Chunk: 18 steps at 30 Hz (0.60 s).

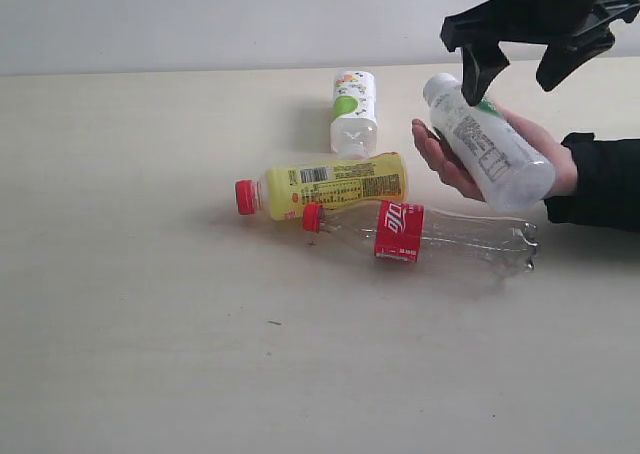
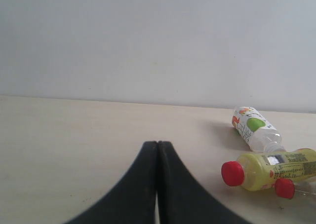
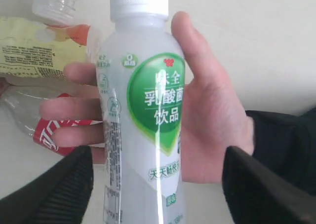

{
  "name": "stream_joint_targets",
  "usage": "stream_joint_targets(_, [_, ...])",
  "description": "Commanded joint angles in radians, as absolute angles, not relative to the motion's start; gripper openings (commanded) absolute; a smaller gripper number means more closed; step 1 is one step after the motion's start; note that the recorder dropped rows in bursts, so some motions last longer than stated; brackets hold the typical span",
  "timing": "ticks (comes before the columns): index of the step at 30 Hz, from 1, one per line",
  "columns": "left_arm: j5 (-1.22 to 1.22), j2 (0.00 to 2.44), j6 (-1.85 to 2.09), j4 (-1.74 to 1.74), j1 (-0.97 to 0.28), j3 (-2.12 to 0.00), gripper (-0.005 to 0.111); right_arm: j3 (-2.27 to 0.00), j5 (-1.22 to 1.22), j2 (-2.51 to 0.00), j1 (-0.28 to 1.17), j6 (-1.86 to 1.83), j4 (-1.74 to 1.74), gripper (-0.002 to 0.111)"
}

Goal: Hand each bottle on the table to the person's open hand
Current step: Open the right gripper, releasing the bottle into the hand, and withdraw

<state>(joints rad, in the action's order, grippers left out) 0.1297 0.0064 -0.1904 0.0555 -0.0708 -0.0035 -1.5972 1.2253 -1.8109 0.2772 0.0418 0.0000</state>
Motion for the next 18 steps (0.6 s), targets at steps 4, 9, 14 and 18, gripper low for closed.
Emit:
stream_joint_targets(4, [0.129,0.000,-0.189,0.048,-0.070,0.000,0.000,-1.490,1.166,-1.621,0.274,-0.008,0.040,0.014])
stream_joint_targets(9, [0.129,0.000,-0.189,0.048,-0.070,0.000,0.000,-1.125,0.829,-1.324,0.274,-0.145,0.235,0.000])
stream_joint_targets(14, [0.129,0.000,-0.189,0.048,-0.070,0.000,0.000,-0.700,0.519,-0.972,0.276,-0.406,0.523,0.000])
stream_joint_targets(18, [0.129,0.000,-0.189,0.048,-0.070,0.000,0.000,-0.399,0.395,-0.663,0.313,-0.796,0.955,0.000])
